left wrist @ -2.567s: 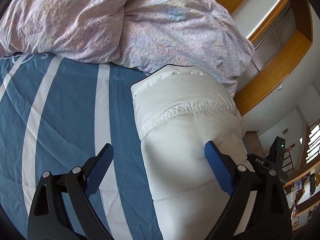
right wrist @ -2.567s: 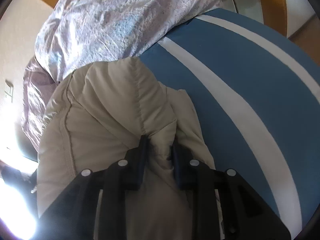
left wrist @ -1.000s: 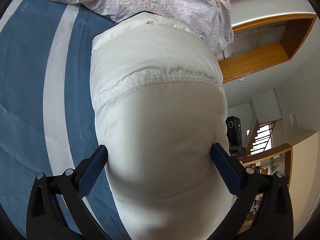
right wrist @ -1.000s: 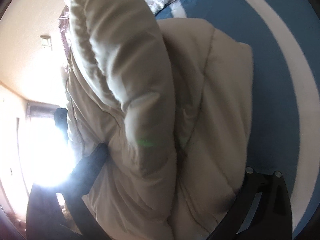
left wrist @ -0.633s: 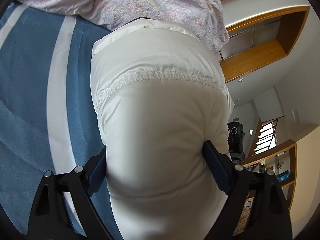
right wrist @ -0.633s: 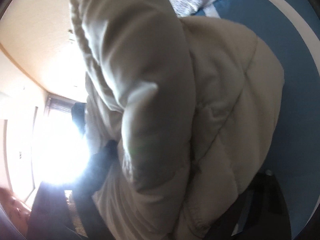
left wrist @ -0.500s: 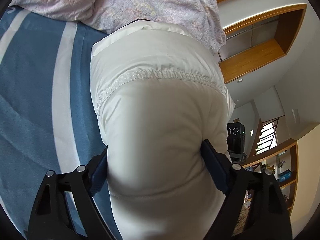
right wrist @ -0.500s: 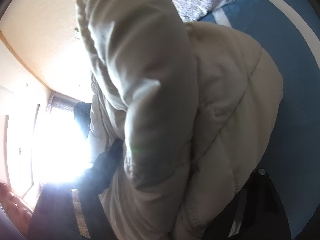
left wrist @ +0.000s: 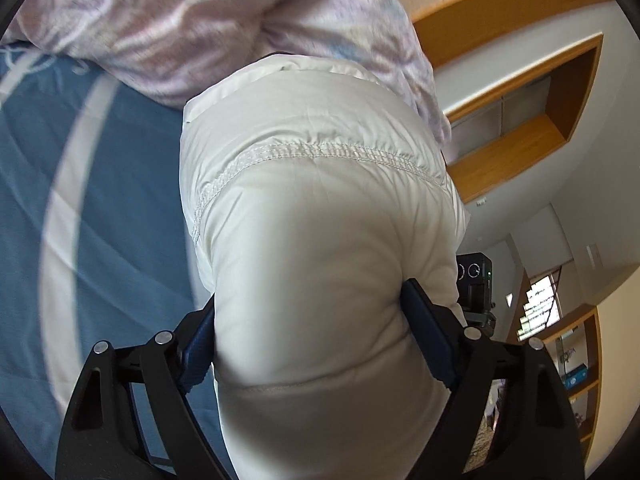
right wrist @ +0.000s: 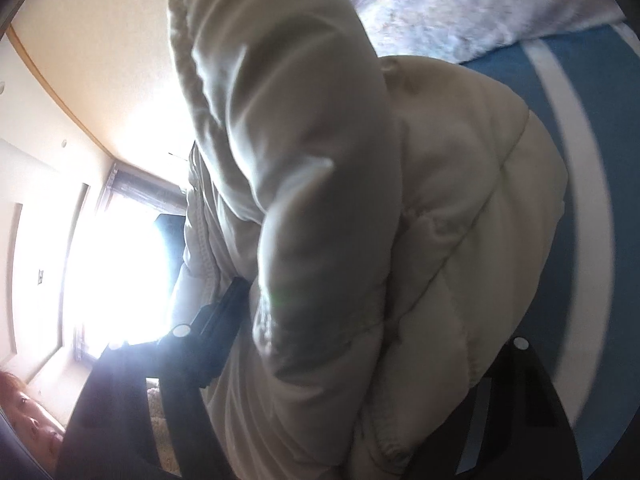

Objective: Fold large clothes

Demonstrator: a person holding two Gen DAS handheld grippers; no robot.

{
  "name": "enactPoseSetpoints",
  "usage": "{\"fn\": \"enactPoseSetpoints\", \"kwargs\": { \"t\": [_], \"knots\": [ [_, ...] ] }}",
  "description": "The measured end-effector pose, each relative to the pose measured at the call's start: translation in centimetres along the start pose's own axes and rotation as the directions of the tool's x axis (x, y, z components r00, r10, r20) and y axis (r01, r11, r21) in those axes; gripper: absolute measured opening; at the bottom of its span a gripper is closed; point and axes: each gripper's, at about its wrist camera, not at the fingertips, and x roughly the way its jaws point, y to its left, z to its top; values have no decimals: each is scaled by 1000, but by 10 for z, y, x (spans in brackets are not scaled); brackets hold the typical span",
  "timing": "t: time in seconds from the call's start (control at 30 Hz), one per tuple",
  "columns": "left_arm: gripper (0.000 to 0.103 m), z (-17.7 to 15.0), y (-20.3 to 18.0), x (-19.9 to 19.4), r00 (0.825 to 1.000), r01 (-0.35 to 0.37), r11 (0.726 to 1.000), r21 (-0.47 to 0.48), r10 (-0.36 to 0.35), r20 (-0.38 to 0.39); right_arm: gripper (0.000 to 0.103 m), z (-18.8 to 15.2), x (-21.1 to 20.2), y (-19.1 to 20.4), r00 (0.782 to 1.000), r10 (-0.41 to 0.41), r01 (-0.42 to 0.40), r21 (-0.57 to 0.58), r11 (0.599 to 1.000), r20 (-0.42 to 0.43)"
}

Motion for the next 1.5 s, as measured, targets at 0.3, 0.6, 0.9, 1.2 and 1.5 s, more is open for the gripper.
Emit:
{"fn": "enactPoseSetpoints", "kwargs": {
  "t": [0.3, 0.6, 0.9, 1.2, 1.5],
  "knots": [
    [85, 14, 32, -35, 996, -69, 997, -26, 70, 54, 72, 20, 26, -5, 999, -22, 22, -13, 1000, -36],
    [86, 16, 63, -31, 990, -115, 992, -41, 118, 72, 73, 12, 28, -29, 994, -111, 111, 65, 992, -6],
    [93, 15, 21, -16, 902, -424, 891, 160, 399, 166, 84, -18, -1, -48, 959, -267, 251, 153, 956, 93],
    [95, -16, -49, -37, 739, -670, 657, 344, 552, 385, 86, -25, -77, 5, 823, -461, 432, 161, 887, 333],
    [98, -40, -90, -25, 729, -683, 623, 381, 554, 401, 67, -5, -33, 48, 787, -522, 497, 163, 852, 330]
  ]
}}
